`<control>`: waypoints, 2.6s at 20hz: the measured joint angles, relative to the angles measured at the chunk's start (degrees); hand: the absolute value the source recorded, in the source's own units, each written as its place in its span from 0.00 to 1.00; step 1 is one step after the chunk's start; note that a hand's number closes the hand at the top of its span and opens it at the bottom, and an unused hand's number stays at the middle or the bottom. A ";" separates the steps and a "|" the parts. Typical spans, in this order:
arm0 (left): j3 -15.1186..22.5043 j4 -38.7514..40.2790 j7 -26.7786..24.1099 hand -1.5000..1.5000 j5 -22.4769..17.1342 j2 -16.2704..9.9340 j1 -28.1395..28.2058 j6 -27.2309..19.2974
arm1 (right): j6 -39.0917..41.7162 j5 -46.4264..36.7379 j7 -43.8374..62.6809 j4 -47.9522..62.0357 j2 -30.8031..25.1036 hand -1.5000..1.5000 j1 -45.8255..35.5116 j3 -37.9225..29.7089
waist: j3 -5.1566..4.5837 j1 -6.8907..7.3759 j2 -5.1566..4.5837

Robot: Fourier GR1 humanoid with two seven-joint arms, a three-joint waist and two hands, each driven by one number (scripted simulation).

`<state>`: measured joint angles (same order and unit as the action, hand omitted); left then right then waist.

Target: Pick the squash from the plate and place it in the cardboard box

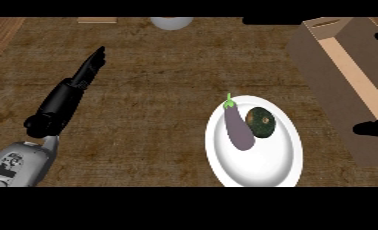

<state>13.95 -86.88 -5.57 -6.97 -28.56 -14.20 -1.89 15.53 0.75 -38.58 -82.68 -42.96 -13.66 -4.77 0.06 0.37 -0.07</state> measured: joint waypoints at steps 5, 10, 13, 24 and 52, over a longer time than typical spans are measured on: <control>-0.84 1.26 -1.19 0.50 0.44 0.71 0.38 0.85 | -0.52 -8.77 -1.16 -3.15 -3.50 0.00 0.84 2.76 | -0.07 -0.28 0.06; -0.87 1.61 -0.64 0.50 1.07 1.63 -0.11 0.68 | 0.76 -18.14 5.78 -11.29 -7.74 0.00 1.20 8.48 | -0.15 -0.65 0.23; -1.64 1.54 -0.14 0.50 0.59 1.23 -0.13 1.70 | 2.71 -21.78 13.03 -18.97 -8.42 0.00 1.95 11.86 | -0.16 -0.86 0.35; -3.13 0.63 -0.36 0.50 2.34 2.62 1.08 3.16 | 12.23 -34.20 39.48 -36.18 -3.16 0.00 2.07 23.18 | -0.12 -0.45 0.19; -10.57 -0.56 0.73 0.50 10.26 9.74 2.18 10.12 | 12.87 -62.63 41.63 -24.63 16.38 0.00 3.12 29.09 | -0.06 -0.33 0.08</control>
<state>3.38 -87.44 -4.84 3.28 -18.83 -12.02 8.23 28.40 -61.88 3.05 -107.31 -26.58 -10.54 24.32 0.00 0.05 0.00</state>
